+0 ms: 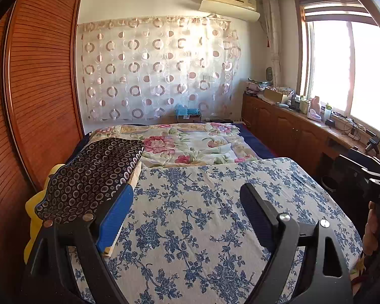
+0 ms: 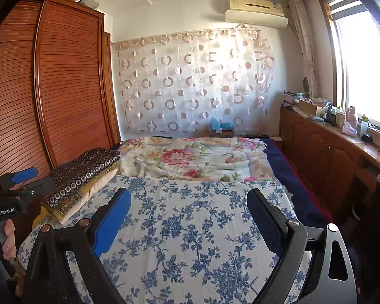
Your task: Fold small clothes
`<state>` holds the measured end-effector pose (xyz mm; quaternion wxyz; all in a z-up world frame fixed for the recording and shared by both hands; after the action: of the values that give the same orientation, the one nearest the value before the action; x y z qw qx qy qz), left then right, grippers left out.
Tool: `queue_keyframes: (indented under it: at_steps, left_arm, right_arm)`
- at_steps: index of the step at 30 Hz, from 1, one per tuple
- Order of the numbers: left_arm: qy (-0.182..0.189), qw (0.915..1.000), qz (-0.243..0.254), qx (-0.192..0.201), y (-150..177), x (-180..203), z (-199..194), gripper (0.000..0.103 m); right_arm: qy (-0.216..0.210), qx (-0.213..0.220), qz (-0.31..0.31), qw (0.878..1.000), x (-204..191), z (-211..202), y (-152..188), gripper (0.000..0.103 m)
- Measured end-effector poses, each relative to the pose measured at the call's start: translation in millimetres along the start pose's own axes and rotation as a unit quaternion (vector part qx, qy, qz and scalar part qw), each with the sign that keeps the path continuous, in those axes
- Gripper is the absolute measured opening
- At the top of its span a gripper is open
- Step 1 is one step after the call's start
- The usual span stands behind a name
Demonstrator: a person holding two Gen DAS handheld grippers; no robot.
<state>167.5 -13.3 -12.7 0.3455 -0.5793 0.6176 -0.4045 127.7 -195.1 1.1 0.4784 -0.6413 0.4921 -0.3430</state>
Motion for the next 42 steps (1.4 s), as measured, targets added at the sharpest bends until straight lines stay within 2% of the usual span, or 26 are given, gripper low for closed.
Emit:
queue_keyframes:
  at_steps: [42]
  left_arm:
    - [0.0, 1.0, -0.001, 0.001, 1.5, 1.4, -1.2, 0.087]
  right_arm:
    - [-0.008, 0.001, -0.006, 1.0, 14.2, 3.2, -2.7, 0.093]
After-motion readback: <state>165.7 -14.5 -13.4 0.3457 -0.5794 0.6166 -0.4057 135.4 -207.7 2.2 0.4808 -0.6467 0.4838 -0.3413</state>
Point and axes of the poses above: each gripper's, at about its wrist camera, not at the fingertips, and z roughly the way its jaws point, x to its right, y to its underside, the point moved 10 cm from there along z, roughly the way its jaws point, and after that the axes turned 1 degree about -z, right-handed, at the moved point
